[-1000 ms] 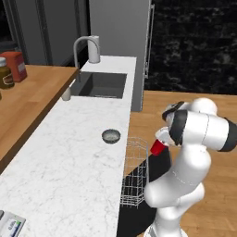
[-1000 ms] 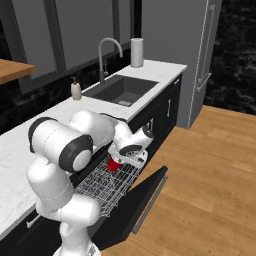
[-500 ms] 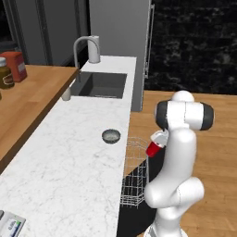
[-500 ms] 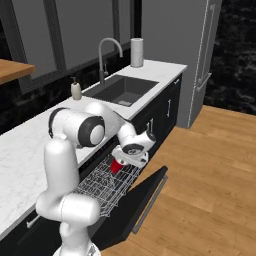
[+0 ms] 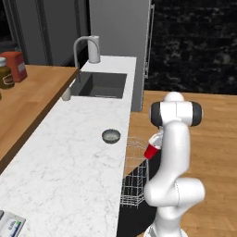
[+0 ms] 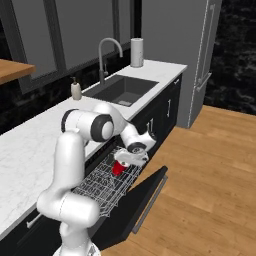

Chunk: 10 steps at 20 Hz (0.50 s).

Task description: Pick up the cup and bowl from the counter, place them in the dishwasher, and close the dishwasher door.

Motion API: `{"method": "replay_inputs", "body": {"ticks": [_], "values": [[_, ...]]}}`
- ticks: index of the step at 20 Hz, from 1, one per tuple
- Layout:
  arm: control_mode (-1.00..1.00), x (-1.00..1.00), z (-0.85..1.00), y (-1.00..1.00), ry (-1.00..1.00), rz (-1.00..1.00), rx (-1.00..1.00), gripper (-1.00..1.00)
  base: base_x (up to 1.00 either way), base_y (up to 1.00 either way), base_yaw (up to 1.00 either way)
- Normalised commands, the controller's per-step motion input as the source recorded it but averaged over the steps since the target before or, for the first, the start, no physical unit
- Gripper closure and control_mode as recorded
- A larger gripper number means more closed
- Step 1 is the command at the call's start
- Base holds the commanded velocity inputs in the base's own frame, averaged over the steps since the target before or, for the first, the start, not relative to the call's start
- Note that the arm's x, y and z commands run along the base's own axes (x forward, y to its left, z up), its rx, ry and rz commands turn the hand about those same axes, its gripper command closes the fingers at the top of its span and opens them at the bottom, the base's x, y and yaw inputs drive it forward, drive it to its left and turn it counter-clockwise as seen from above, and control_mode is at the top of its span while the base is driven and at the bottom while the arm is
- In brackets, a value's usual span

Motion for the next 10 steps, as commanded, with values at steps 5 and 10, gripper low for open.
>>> {"method": "replay_inputs", "body": {"ticks": [5,10], "values": [[-1.00,0.16,-0.16,0.13,-0.40,0.36,-0.02,1.00,0.00,0.00,0.00],[-1.00,0.33,-0.42,0.32,-0.43,0.12,-0.01,1.00,0.00,0.00,0.00]]}}
